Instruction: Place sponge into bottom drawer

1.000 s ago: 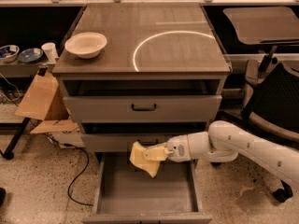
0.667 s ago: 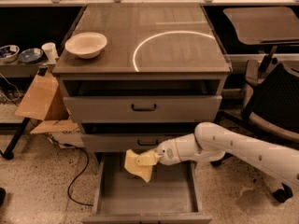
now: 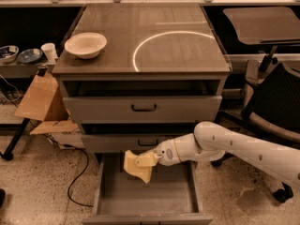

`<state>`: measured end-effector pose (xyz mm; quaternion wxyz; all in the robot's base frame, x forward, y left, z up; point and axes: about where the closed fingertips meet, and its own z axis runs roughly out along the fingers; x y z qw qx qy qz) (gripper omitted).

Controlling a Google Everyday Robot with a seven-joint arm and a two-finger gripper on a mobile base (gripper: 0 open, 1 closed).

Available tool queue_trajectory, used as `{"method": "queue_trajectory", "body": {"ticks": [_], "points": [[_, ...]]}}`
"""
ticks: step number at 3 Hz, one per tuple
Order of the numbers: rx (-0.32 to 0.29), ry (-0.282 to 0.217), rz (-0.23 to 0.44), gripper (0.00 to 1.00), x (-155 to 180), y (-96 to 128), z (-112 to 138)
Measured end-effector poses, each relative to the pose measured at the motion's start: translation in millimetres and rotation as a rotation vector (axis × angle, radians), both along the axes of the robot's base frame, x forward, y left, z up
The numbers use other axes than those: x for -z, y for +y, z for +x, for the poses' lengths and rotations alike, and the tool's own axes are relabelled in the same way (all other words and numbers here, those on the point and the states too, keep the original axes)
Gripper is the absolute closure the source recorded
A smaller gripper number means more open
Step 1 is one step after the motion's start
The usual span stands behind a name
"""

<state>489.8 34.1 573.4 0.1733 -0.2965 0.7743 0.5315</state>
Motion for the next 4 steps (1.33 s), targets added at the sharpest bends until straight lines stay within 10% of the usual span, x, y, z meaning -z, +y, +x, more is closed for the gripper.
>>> {"method": "queue_trajectory", "body": {"ticks": [2,4], "points": [[0.009,-0.067,-0.099,1.0,86,-11,8],[0.024,-0.02,-0.209,1.0,195,-3,20]]}}
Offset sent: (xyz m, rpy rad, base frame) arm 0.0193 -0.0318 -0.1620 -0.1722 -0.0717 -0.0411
